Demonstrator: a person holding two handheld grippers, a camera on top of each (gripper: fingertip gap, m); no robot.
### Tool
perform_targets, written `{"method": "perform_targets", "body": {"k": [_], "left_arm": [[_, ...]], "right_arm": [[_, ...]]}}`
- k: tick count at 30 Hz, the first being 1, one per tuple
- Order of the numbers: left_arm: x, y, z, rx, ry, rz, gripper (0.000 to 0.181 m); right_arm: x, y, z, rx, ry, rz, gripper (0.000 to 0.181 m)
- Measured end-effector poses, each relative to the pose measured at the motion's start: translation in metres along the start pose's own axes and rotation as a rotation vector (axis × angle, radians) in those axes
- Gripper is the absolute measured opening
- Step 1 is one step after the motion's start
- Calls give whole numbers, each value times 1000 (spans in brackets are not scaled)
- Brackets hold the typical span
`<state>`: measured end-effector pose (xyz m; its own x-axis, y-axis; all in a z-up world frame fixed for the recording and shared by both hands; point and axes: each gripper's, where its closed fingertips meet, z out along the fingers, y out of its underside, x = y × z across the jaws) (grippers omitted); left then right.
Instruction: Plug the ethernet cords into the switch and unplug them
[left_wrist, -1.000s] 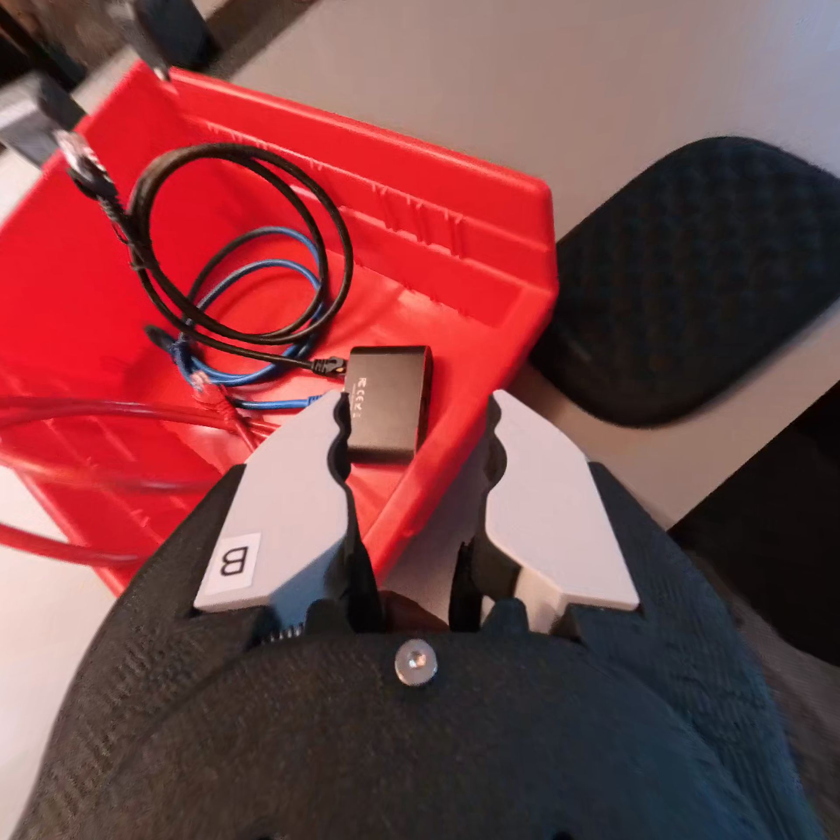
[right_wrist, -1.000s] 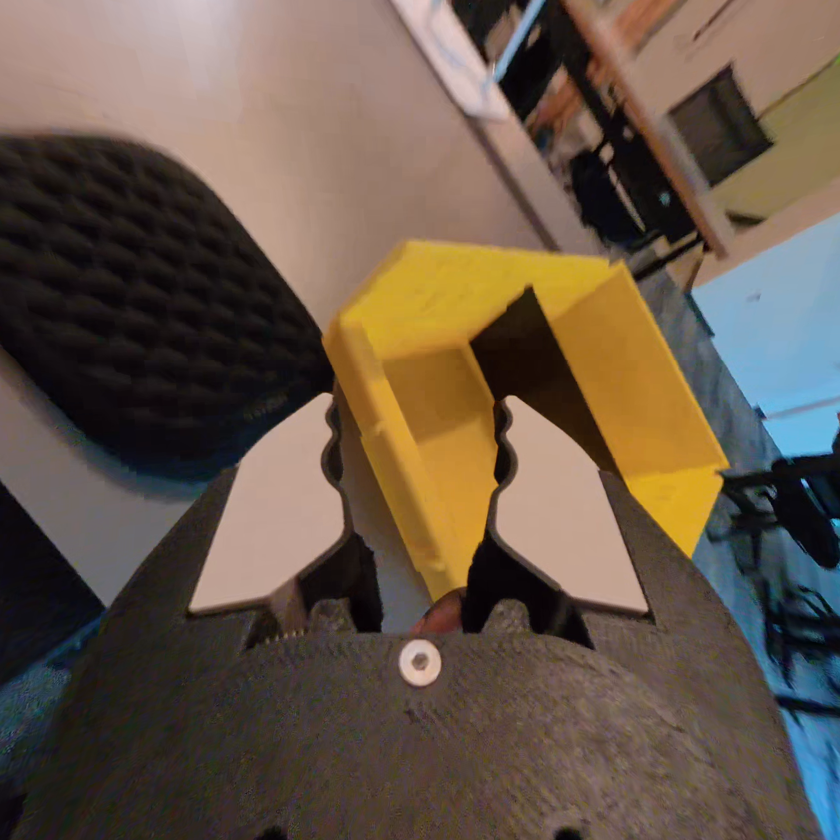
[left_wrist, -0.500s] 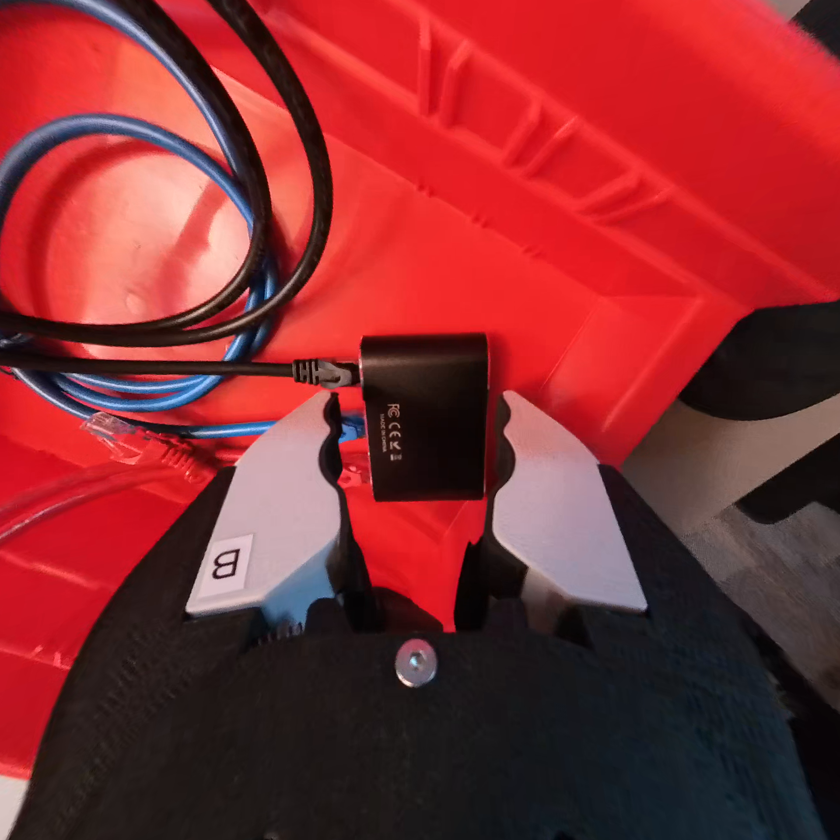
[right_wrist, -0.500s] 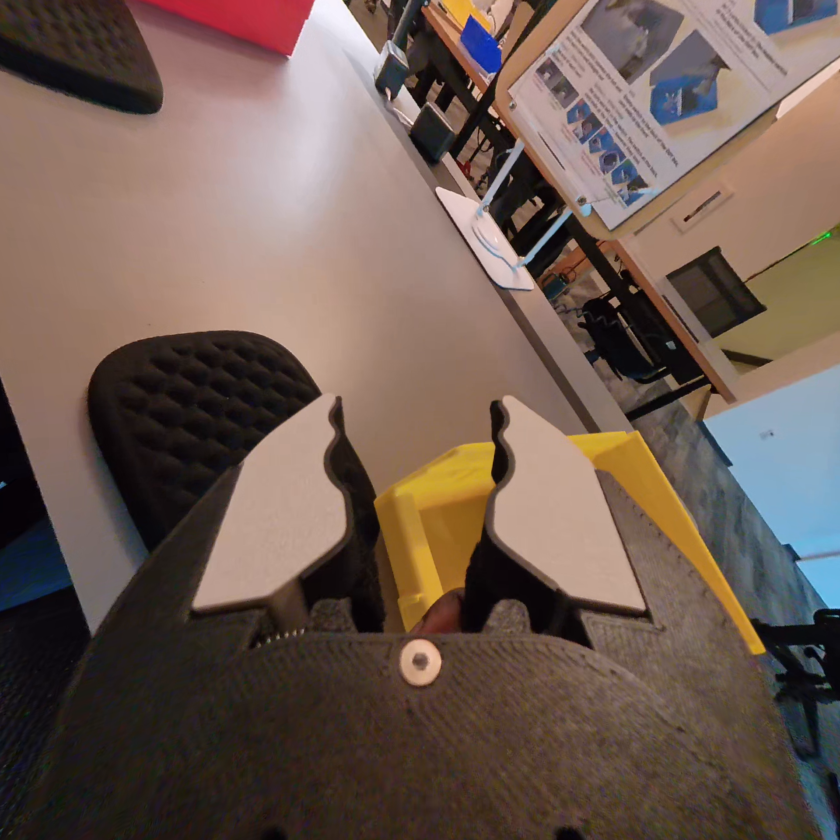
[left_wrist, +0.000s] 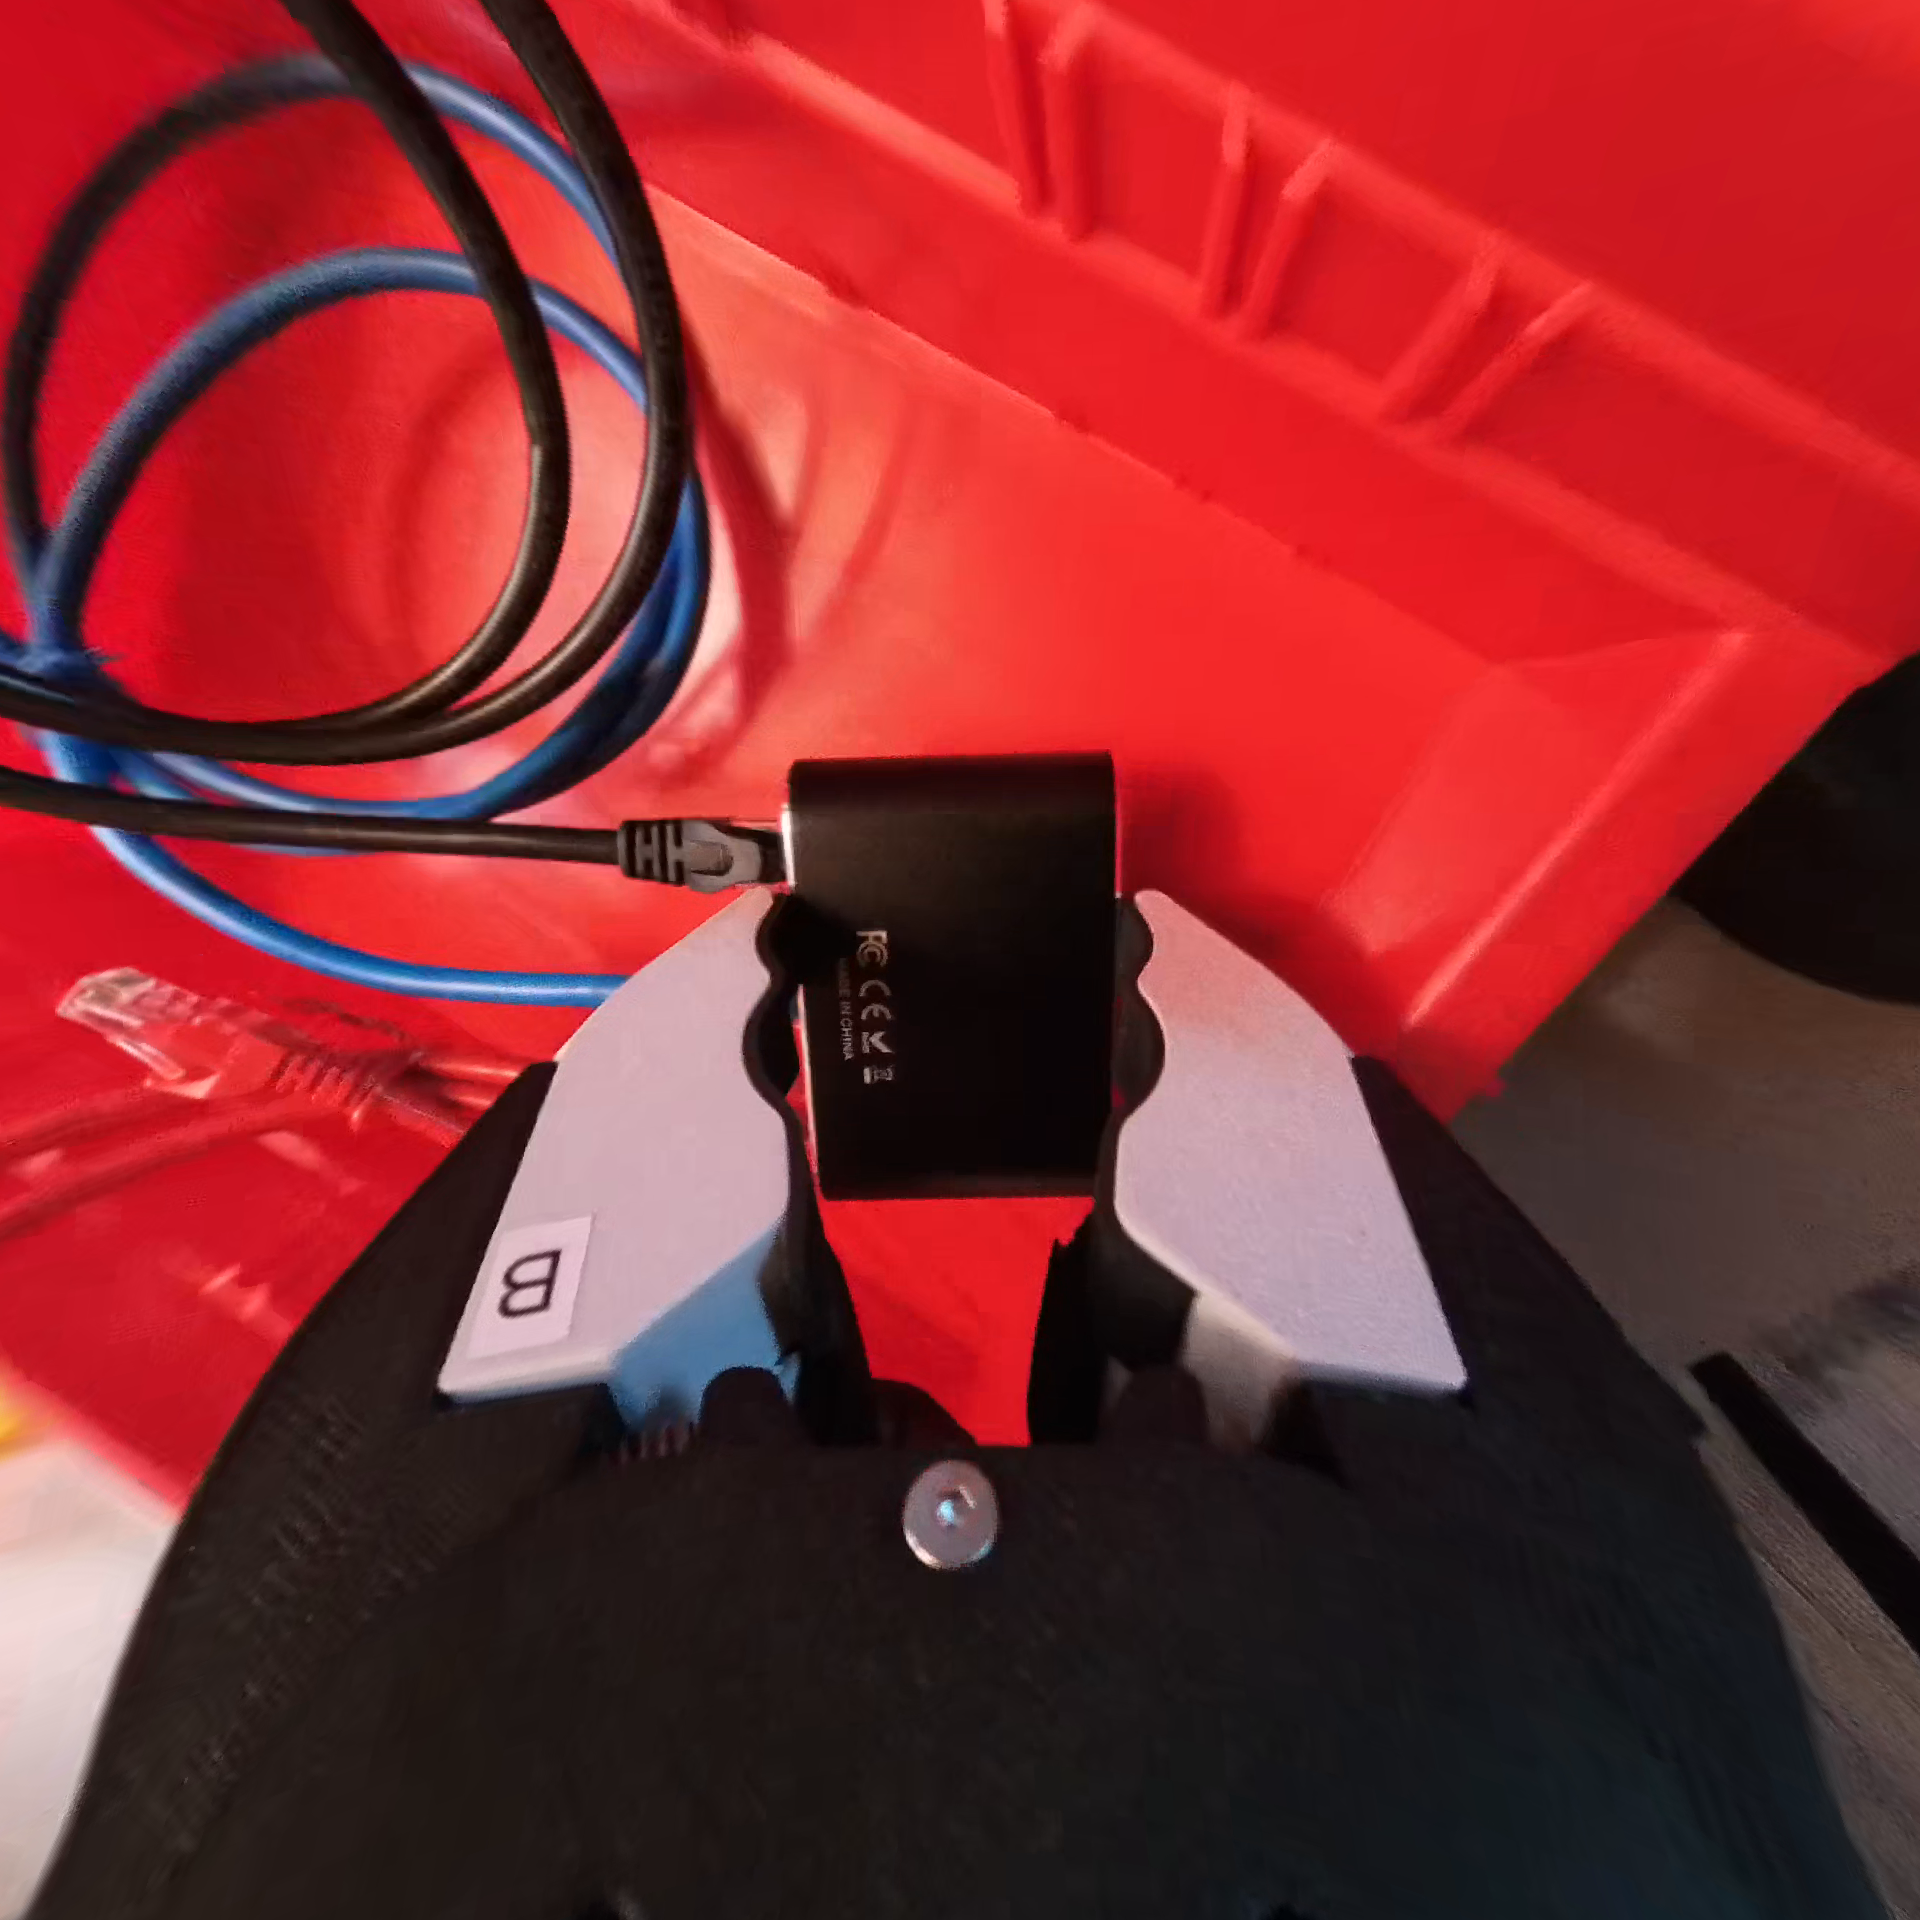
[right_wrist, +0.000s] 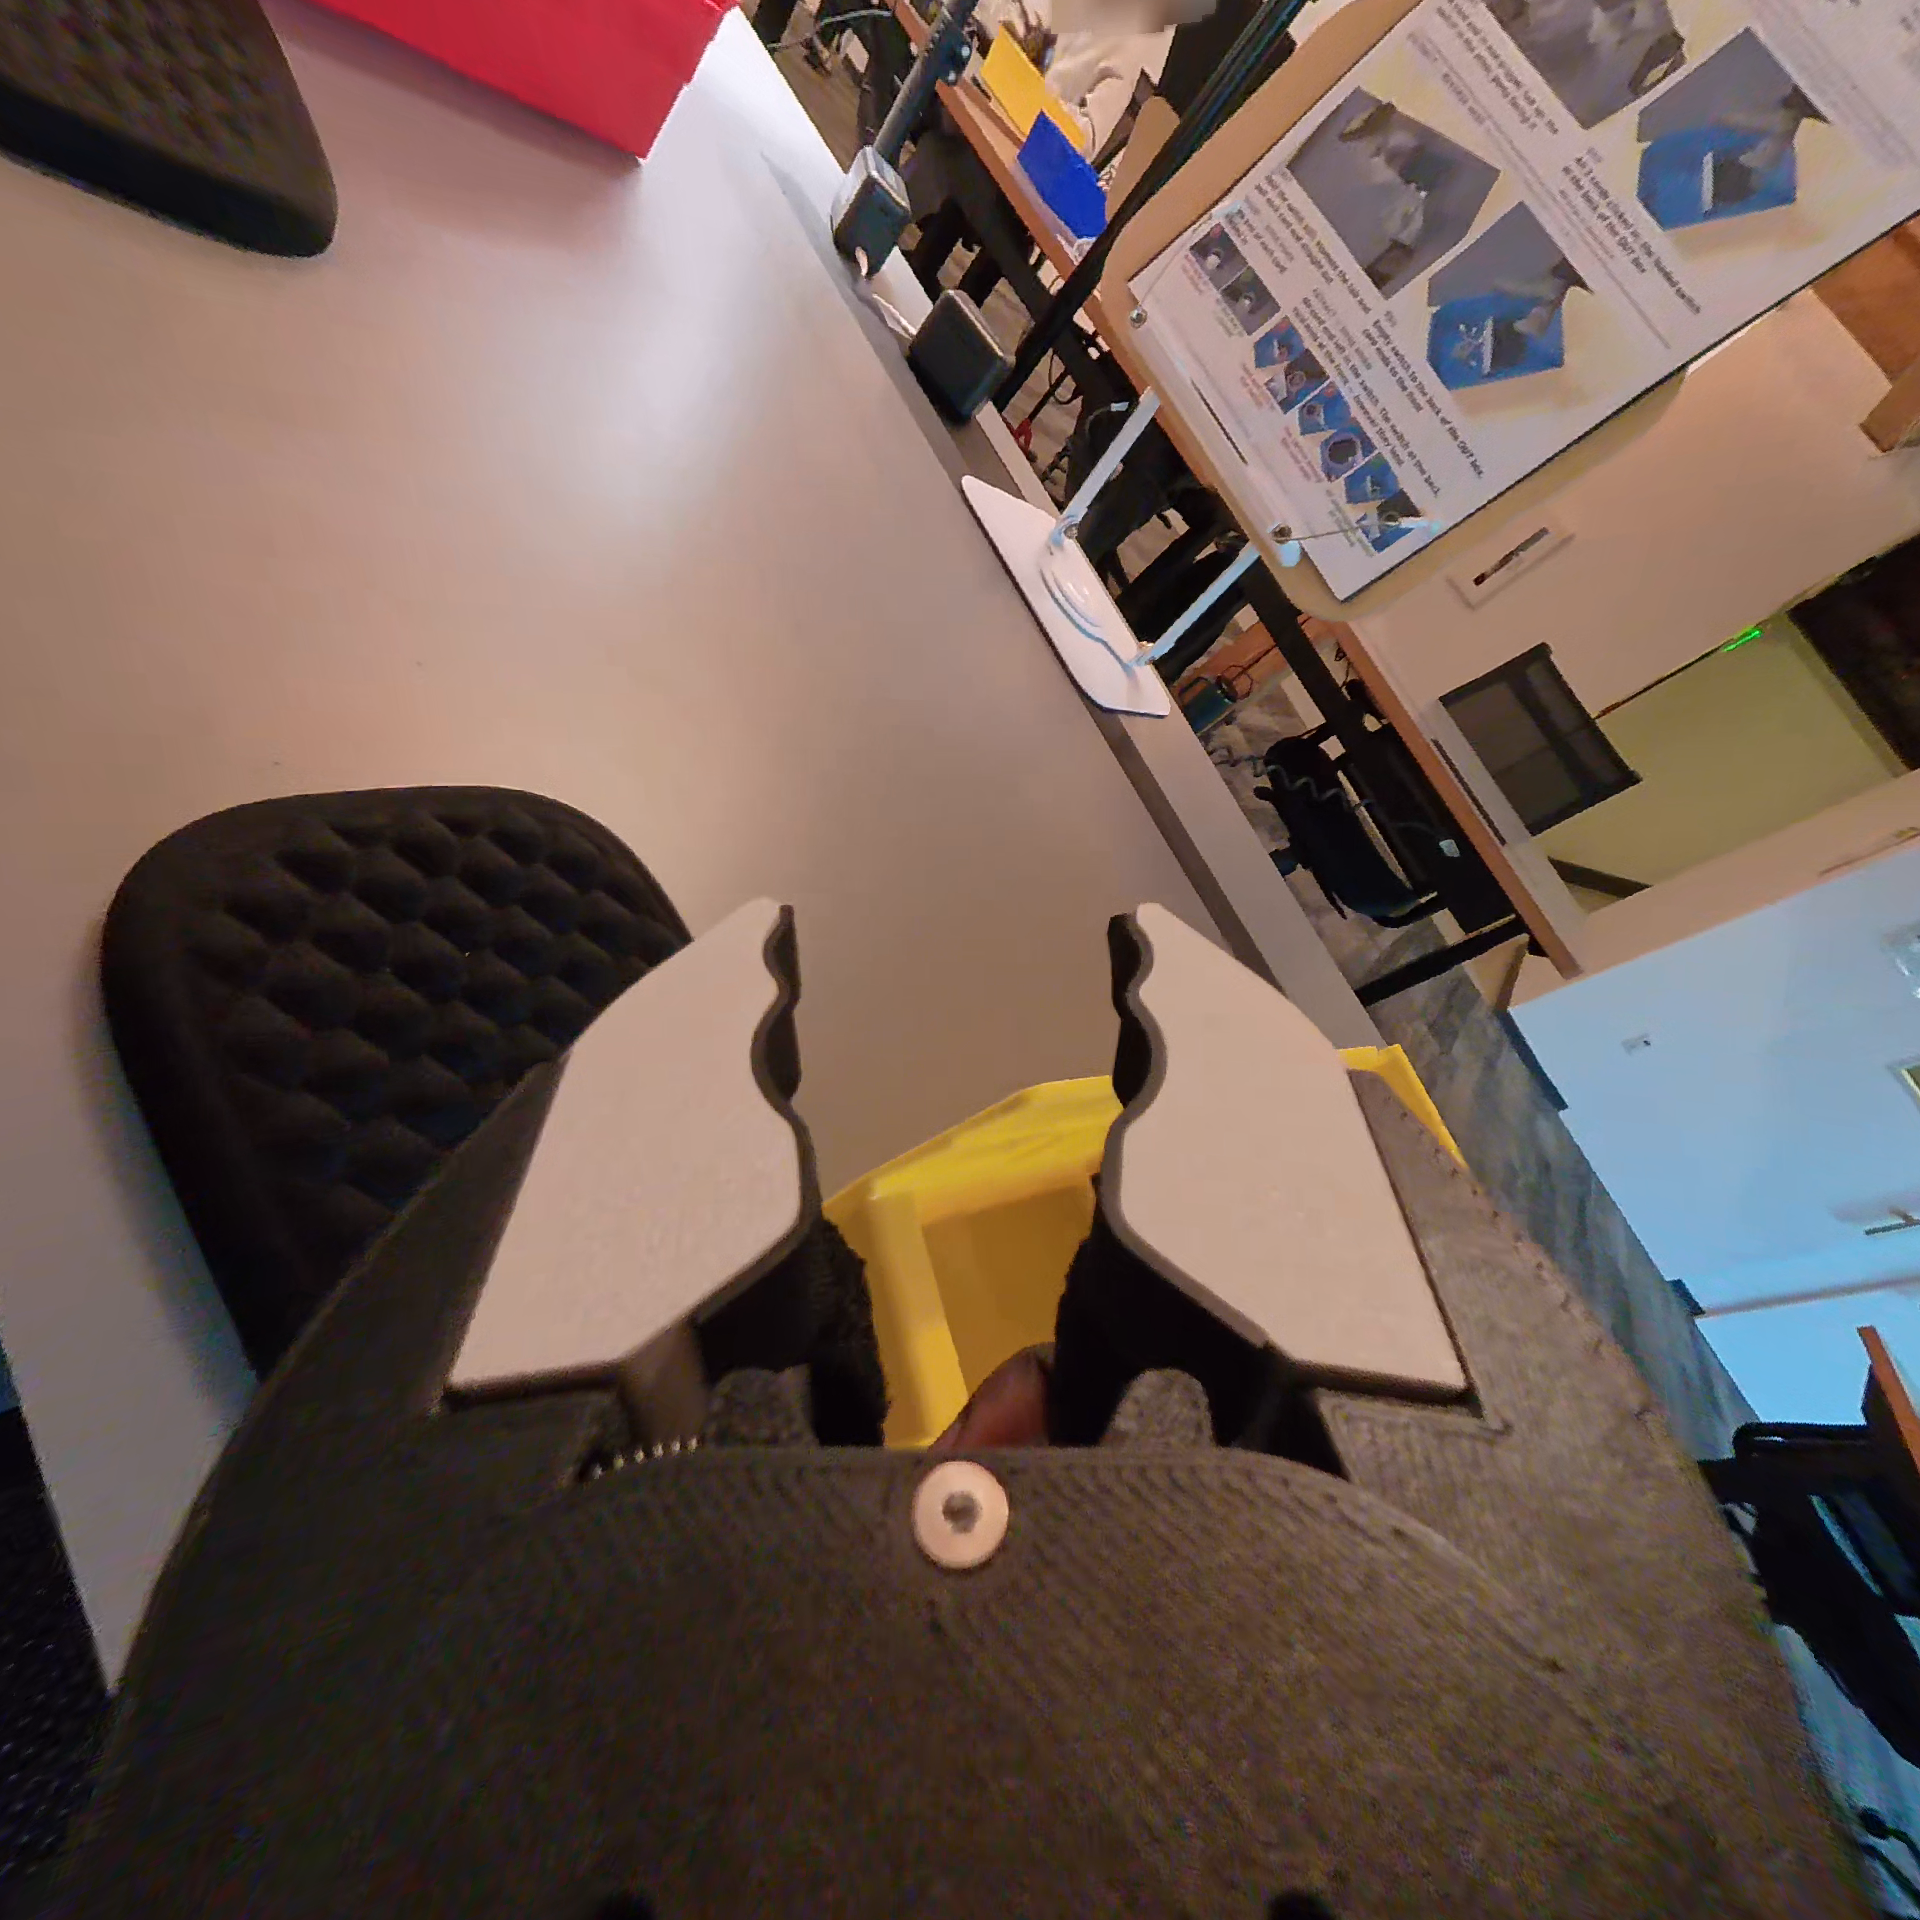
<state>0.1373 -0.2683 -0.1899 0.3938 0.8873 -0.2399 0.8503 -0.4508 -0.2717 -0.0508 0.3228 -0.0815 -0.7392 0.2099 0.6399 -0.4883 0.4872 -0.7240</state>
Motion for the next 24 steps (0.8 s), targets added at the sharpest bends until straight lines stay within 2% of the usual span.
{"method": "perform_targets", "body": {"k": [3, 7, 10, 13, 15, 17, 21, 24], "left_arm": [[-15, -8, -25, 56, -197, 44, 59], [-37, -28, -71, 117, -580, 139, 59], [-43, -53, -115, 225, -836, 192, 58], [-28, -88, -157, 366, -1003, 246, 58], [-5, -117, -176, 473, -1045, 295, 58], [26, -149, -182, 574, -1015, 348, 58], [99, -204, -163, 724, -869, 469, 58], [152, -236, -140, 785, -793, 559, 58]], "right_arm": [[2, -8, 1, 36, 28, -1, 56], [-3, -23, 7, 113, 27, 60, 56], [-16, -34, 19, 169, -9, 147, 56], [-35, -47, 37, 219, -65, 218, 56], [-49, -58, 50, 249, -108, 256, 56], [-63, -72, 64, 295, -156, 316, 56], [-85, -103, 89, 422, -243, 484, 56], [-91, -124, 105, 512, -255, 623, 54]]}}
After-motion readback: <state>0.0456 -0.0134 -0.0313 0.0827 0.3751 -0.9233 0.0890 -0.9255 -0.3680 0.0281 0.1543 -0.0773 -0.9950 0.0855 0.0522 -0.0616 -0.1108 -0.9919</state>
